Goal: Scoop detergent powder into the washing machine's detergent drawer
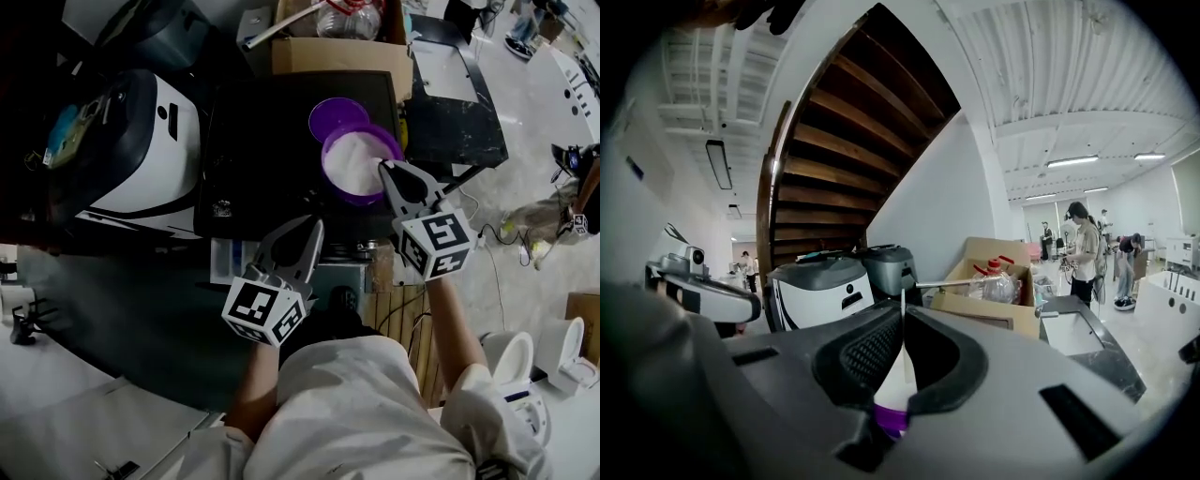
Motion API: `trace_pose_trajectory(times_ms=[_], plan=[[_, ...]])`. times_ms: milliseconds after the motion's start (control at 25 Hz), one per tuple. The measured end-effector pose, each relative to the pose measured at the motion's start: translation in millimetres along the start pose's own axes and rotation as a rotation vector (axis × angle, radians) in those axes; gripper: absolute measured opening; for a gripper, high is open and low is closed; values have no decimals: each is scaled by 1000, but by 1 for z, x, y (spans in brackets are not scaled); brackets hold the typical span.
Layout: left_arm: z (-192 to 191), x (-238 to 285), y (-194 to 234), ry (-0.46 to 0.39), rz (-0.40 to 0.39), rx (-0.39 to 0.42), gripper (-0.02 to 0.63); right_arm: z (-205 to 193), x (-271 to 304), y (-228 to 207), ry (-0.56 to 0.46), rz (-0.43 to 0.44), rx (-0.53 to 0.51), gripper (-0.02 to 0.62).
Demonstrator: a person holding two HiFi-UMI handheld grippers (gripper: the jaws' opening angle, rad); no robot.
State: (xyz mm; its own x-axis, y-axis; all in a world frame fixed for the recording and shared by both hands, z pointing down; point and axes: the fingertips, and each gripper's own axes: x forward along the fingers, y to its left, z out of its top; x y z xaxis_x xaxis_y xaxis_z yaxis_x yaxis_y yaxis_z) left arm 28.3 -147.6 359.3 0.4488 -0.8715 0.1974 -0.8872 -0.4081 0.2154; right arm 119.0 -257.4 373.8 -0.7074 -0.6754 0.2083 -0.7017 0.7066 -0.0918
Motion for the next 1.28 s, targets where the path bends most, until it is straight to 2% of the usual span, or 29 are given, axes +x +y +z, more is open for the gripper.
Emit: trace_pose_trajectory(times_ms=[840,1280], plan=[[-1,21,18,-2,-69,-31,26,-26,49,-28,174,-104,-35,17],[0,23,30,6,-94,-37,26,-33,59,-25,268,-146,-138,17]])
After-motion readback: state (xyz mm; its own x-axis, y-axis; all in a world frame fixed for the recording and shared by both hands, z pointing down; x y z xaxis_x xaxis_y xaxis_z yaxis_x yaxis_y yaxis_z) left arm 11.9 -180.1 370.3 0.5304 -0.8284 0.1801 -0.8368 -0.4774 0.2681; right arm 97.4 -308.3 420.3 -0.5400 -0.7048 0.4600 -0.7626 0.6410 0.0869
